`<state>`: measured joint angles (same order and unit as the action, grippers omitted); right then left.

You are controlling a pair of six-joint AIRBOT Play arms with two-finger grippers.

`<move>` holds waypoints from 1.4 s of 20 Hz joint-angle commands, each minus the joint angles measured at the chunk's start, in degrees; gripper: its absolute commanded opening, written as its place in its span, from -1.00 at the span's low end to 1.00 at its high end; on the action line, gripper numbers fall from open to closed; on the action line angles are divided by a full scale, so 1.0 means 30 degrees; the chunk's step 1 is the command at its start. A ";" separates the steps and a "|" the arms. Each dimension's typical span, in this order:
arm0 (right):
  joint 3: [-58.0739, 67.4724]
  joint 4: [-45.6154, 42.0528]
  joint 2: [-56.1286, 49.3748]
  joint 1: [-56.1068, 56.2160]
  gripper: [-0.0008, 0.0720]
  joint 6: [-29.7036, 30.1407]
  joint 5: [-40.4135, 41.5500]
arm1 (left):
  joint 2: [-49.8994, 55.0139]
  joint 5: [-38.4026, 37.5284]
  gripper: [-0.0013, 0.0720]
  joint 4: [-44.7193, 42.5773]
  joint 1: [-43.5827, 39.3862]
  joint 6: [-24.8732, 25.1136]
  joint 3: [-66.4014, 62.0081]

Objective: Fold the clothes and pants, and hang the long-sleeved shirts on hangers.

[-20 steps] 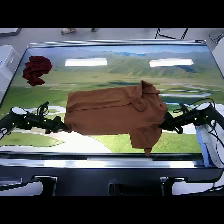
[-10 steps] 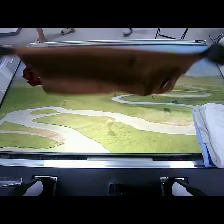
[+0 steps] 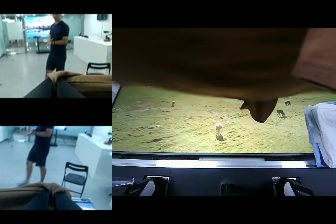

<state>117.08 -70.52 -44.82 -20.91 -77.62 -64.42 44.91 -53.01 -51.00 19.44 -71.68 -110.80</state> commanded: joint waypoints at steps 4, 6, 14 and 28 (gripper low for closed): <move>0.0153 -0.1428 -0.0277 0.0015 -0.86 -0.1953 -0.1239 | 0.0459 -0.3177 -0.91 -0.0022 0.0044 -0.1107 -0.0204; 0.0131 -0.1122 -0.2091 0.0015 -0.86 -0.2127 -0.4452 | 0.2244 -0.7533 -0.91 0.0000 0.0029 -0.2244 0.0240; -1.0353 -0.0583 -1.1846 0.4809 -0.86 -0.2645 -0.7118 | 1.0695 -0.7592 -0.91 -0.0233 -0.3344 -0.1617 0.9777; -1.0163 0.1137 -1.8374 0.5442 -0.86 -0.4692 1.1999 | 1.9234 0.2288 -0.91 0.0066 -0.3949 -0.1581 0.7468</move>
<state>86.65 -68.95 -97.86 -5.02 -91.57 -37.26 100.07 -51.68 -51.03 8.54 -76.51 -87.13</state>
